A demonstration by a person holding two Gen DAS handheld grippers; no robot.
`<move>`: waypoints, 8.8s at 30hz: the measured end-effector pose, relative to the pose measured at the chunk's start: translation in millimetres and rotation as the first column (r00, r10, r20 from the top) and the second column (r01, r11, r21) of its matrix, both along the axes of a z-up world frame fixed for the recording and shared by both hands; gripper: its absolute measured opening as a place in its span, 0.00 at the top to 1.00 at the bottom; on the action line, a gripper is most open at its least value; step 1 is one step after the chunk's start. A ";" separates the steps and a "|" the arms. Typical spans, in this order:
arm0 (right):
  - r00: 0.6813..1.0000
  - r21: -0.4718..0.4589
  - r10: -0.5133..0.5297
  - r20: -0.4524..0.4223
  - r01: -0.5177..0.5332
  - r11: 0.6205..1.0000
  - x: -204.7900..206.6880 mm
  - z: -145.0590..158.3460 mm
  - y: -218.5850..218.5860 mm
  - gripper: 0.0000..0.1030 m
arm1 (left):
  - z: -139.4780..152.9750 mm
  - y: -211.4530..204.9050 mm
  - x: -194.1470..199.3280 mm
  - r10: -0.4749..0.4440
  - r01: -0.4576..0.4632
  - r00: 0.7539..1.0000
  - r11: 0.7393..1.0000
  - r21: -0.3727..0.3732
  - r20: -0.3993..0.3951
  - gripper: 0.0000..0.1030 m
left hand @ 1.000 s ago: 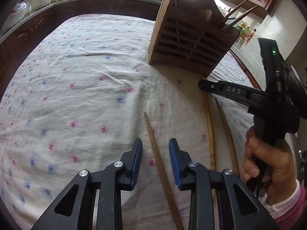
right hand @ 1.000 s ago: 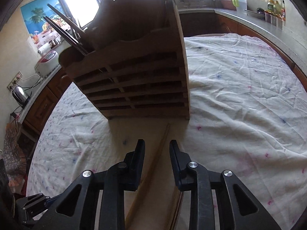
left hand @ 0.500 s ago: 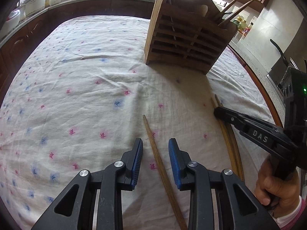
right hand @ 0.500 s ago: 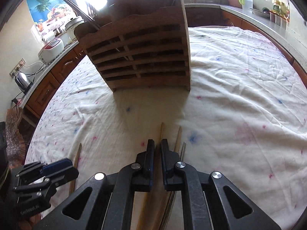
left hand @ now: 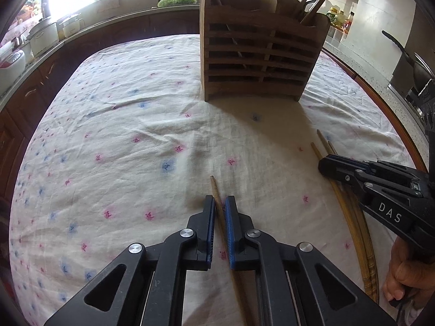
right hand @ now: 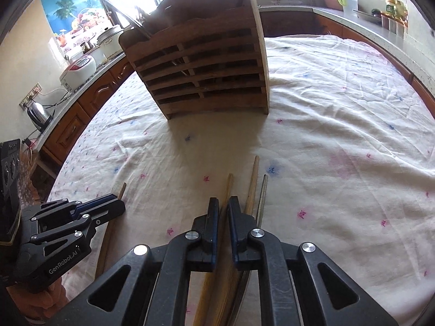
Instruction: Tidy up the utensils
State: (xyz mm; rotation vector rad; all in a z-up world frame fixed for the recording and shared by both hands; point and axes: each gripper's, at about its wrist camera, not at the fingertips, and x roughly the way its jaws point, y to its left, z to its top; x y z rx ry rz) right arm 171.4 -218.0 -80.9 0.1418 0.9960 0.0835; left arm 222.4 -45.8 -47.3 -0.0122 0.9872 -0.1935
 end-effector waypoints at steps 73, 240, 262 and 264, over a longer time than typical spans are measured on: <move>0.829 0.125 -0.095 0.551 0.031 0.992 -48.9 218.9 -40.3 0.95 | 191.5 105.6 -62.2 0.118 0.080 0.867 0.926 -0.370 0.484 0.97; 0.780 -0.081 -0.076 0.622 0.160 0.984 -216.8 88.4 13.1 0.00 | 38.6 51.1 -257.4 0.178 -0.232 0.774 0.973 0.011 0.608 0.01; 0.776 -0.074 -0.076 0.627 0.156 0.985 -216.5 89.3 13.0 0.00 | 38.5 48.1 -260.1 0.179 -0.233 0.776 0.972 0.011 0.605 0.01; 0.776 -0.075 -0.076 0.626 0.157 0.985 -216.5 89.3 13.2 0.00 | 38.5 47.9 -260.5 0.177 -0.226 0.775 0.974 0.006 0.606 0.01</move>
